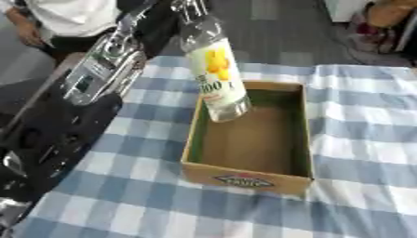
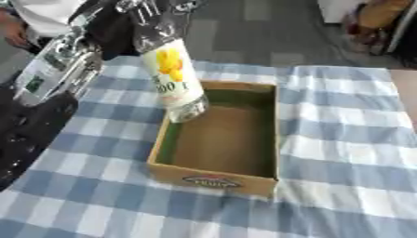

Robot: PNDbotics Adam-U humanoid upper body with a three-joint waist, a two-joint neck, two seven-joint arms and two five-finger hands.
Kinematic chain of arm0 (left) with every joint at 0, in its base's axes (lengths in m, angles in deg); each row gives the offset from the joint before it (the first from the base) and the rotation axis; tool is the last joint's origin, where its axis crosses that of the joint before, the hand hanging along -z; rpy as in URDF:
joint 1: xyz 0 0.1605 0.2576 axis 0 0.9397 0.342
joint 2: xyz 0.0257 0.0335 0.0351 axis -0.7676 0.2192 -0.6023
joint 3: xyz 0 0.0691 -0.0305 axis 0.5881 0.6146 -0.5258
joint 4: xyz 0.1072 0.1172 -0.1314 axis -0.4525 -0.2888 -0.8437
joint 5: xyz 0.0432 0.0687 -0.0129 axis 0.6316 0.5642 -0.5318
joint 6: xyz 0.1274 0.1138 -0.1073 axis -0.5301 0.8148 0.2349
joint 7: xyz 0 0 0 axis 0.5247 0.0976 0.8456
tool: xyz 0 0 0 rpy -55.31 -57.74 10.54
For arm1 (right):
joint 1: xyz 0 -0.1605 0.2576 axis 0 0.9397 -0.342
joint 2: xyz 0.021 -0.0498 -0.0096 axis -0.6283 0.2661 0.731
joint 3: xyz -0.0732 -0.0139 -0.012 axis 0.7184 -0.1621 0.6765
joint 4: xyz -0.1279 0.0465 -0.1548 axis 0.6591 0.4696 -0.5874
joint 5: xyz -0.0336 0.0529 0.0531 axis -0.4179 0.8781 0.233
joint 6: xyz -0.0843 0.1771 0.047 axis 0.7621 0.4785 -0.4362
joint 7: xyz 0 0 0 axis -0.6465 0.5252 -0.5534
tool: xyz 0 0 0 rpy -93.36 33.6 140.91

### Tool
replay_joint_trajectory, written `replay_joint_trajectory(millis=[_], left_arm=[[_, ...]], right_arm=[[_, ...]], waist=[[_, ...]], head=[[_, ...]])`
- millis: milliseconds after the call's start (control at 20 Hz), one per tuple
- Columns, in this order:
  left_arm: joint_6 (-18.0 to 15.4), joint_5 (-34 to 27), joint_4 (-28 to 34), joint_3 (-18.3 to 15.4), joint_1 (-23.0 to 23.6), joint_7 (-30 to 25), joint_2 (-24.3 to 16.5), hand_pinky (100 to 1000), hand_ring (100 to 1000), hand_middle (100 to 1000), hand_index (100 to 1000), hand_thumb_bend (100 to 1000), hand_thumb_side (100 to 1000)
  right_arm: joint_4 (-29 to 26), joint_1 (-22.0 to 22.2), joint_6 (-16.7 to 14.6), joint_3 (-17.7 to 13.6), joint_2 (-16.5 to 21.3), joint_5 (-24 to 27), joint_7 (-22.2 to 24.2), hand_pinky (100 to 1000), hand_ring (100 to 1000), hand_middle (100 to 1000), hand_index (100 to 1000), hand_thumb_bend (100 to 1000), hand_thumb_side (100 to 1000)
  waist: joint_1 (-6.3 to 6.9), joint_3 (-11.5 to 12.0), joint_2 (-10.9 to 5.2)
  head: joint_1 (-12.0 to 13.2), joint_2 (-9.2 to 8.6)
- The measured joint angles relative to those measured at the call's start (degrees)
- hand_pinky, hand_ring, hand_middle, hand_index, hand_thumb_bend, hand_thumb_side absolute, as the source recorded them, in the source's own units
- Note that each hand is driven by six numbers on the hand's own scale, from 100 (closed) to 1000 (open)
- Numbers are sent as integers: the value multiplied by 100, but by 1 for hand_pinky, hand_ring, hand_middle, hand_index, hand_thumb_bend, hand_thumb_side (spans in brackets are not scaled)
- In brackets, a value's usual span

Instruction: Pick up objects on the table and place them in the box.

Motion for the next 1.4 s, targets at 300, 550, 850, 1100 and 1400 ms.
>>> replay_joint_trajectory(millis=[300, 550, 850, 1100, 1400], left_arm=[[-444, 834, -645, 167, -219, -5, 336, 100, 100, 100, 194, 100, 610], [-907, 1449, -1114, 213, -243, -13, 470, 100, 100, 100, 200, 100, 592], [-1381, 2260, -1585, 232, -242, -135, 566, 100, 100, 348, 500, 100, 587], [-1486, 2725, -1833, 234, -238, -454, 582, 461, 532, 632, 770, 100, 900], [-1469, 2809, -1950, 234, -234, -1059, 585, 718, 764, 808, 909, 329, 966]], right_arm=[[0, -64, -20, 10, -1, 46, 20, 159, 301, 246, 368, 100, 904], [0, -112, -35, 12, -3, 74, 35, 159, 302, 246, 368, 100, 904], [0, -115, -46, 13, -5, 102, 46, 159, 302, 246, 368, 100, 903], [0, -116, -47, 13, -5, 108, 47, 159, 302, 247, 368, 100, 903], [0, -132, -48, 13, -5, 109, 48, 160, 302, 247, 368, 100, 903]], waist=[[29, -57, 0], [34, -86, 0], [34, -100, 0], [34, -101, 0], [34, -102, 0]], head=[[43, -2], [43, -2], [43, -4], [43, -4], [43, -4]])
